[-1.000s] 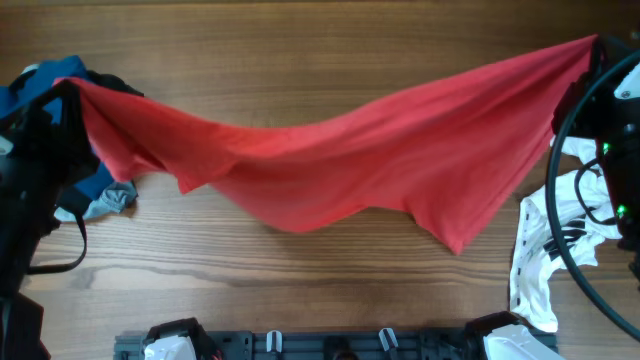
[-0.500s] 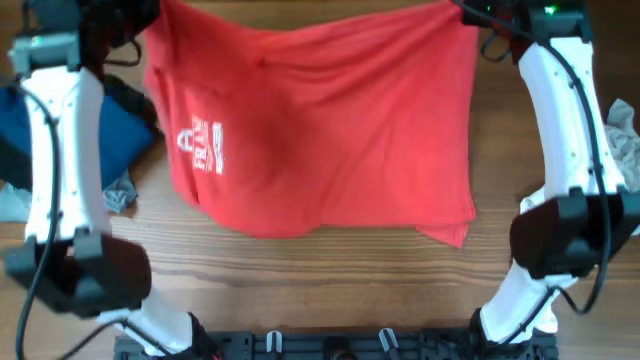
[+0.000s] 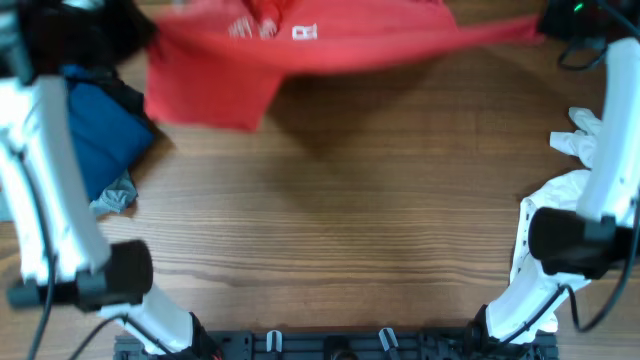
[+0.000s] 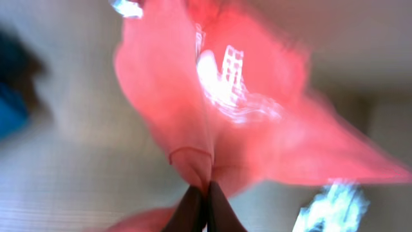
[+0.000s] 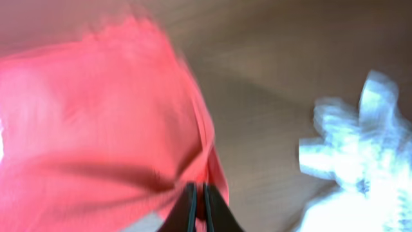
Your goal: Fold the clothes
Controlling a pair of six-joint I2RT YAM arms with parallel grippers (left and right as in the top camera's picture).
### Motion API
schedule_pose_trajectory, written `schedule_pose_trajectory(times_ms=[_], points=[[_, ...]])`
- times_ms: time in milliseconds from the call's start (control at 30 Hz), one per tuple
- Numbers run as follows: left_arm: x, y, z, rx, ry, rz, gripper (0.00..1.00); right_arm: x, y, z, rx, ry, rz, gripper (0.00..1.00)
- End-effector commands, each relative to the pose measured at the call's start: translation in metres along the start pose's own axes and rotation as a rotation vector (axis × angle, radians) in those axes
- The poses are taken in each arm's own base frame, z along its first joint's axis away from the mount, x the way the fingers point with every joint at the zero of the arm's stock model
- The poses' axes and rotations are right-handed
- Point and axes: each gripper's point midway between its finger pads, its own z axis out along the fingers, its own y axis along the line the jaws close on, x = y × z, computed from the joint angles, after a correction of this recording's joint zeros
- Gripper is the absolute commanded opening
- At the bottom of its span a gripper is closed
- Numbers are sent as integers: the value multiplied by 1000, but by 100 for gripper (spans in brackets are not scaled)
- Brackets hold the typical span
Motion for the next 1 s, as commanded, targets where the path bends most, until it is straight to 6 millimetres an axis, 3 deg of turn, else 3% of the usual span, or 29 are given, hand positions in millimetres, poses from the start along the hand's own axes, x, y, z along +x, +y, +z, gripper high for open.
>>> schedule_pose_trajectory(times_ms=[0,67,133,200,267,333,467,667,767,967], points=[[78,45,78,-127,428,44,4,74,-2,65,-16,320,-83,4],[127,85,103,-244,620,-16,4,124,-5,90,-18,497,-75,5],[167,109,113,-288,748,-69,4,167,-11,110,-4,623,-71,4],[192,128,117,-334,775,-106,4,196,-17,121,2,670,-40,4],[204,145,110,-375,723,-164,4,211,-24,120,-13,647,39,4],[206,152,98,-369,637,-213,4,216,-35,112,-11,581,97,4],[211,170,50,-347,373,-354,4,223,-63,71,10,423,242,4],[217,172,-1,-334,170,-411,4,234,-71,29,24,350,263,4],[198,173,-2,-308,73,-414,4,224,-70,30,0,303,186,4],[144,144,35,-26,23,-373,4,178,-30,63,-204,171,60,4]])
